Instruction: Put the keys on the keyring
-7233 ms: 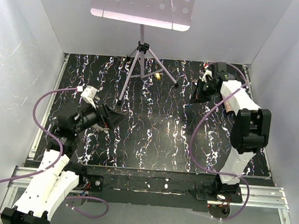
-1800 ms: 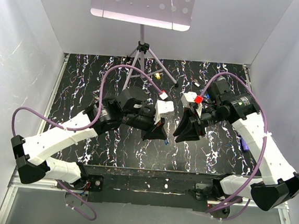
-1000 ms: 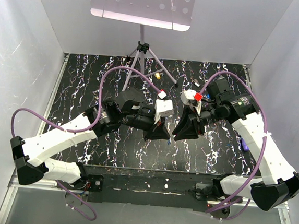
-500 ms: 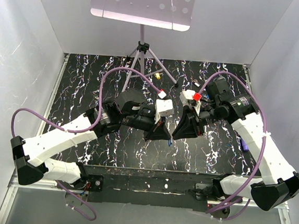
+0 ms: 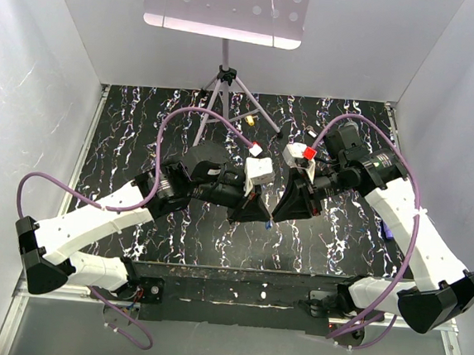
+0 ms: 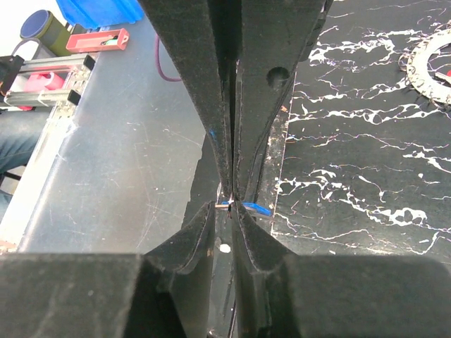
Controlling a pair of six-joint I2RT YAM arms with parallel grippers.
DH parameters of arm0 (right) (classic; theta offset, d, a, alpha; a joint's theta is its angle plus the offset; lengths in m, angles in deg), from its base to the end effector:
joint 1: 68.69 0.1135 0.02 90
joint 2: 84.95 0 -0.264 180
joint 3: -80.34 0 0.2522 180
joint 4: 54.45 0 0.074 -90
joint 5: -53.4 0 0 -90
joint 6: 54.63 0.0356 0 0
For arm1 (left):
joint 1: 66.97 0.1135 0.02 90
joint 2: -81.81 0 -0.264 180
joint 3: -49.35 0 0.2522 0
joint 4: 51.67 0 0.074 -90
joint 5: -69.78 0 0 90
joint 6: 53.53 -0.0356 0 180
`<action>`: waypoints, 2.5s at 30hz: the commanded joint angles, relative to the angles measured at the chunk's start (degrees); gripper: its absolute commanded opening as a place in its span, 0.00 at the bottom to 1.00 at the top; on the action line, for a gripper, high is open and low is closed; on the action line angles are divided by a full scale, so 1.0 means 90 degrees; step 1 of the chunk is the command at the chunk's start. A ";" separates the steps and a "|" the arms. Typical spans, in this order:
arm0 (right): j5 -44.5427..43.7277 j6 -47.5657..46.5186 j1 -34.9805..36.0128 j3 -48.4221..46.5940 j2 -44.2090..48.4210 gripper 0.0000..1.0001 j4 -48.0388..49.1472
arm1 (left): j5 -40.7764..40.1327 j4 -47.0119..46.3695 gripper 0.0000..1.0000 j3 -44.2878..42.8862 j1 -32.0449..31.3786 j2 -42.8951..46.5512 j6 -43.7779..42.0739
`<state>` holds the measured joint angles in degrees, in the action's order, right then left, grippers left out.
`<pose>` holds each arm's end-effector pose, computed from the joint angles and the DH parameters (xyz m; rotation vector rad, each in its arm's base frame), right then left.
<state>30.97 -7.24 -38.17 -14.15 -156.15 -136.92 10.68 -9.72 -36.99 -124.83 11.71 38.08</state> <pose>0.1654 0.1357 0.3879 -1.6012 1.4925 1.3697 0.1263 -0.2354 0.3869 1.3309 1.7049 -1.1756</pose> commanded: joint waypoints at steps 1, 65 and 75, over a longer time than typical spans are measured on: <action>0.0031 0.0027 0.0075 -0.0015 0.0001 0.22 0.0095 | -0.0005 -0.0134 0.00 0.0037 -0.0006 0.0221 0.0007; -0.4675 0.0359 -0.4075 0.2554 -0.0632 0.01 0.0114 | -0.4175 -0.1188 0.98 0.4011 0.0062 0.4752 -0.0296; -0.5418 0.1237 -0.4085 0.1950 -0.2409 0.01 0.0612 | -0.4233 -0.1228 0.98 0.4051 0.0062 0.4918 -0.0247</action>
<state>-15.41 -0.42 -74.95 7.86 -173.03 -133.75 -25.93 -21.05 -0.48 -124.46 55.31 35.63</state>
